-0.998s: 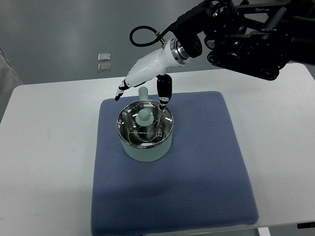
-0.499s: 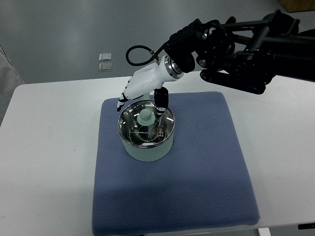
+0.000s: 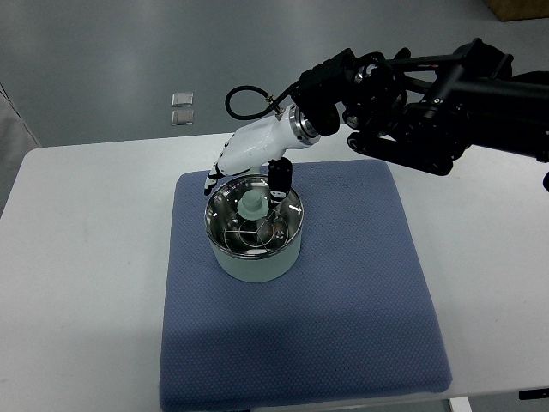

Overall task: Open lid and place right of pot
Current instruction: 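Lower the right hand onto the lid and pinch the green knob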

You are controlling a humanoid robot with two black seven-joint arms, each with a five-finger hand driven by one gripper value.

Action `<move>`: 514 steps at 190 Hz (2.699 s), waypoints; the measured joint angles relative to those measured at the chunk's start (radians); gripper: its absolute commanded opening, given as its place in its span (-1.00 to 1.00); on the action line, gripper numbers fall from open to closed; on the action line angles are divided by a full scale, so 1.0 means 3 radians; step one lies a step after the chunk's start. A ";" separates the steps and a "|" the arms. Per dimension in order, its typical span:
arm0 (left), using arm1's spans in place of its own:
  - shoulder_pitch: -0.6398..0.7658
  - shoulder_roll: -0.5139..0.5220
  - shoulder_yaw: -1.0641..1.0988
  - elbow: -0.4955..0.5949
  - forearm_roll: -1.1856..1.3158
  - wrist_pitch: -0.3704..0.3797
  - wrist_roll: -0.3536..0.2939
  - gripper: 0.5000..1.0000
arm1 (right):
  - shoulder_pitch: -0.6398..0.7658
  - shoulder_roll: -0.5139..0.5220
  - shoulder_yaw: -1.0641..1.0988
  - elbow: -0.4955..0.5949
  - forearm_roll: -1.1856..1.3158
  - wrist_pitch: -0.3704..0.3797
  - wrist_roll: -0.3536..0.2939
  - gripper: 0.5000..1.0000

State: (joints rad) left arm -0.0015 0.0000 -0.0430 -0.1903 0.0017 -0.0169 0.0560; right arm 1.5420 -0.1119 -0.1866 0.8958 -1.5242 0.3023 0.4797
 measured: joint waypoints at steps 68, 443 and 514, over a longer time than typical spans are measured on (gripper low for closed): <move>0.0000 0.0000 0.0000 0.0000 0.0000 0.0000 0.0001 1.00 | -0.0076 0.0001 0.0003 0.0000 -0.0009 -0.0034 0.0002 0.33; 0.0000 0.0000 0.0000 0.0000 0.0002 0.0000 0.0002 1.00 | -0.0127 -0.0061 -0.0008 -0.0005 0.0012 -0.0065 0.0028 -0.97; 0.0000 0.0000 0.0000 0.0000 0.0001 0.0000 0.0002 1.00 | -0.0097 -0.0067 0.0011 -0.0005 0.0013 -0.0058 0.0068 -0.97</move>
State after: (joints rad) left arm -0.0015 0.0000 -0.0429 -0.1902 0.0021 -0.0169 0.0565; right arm 1.5130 -0.1319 -0.1831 0.8943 -1.5203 0.2850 0.5001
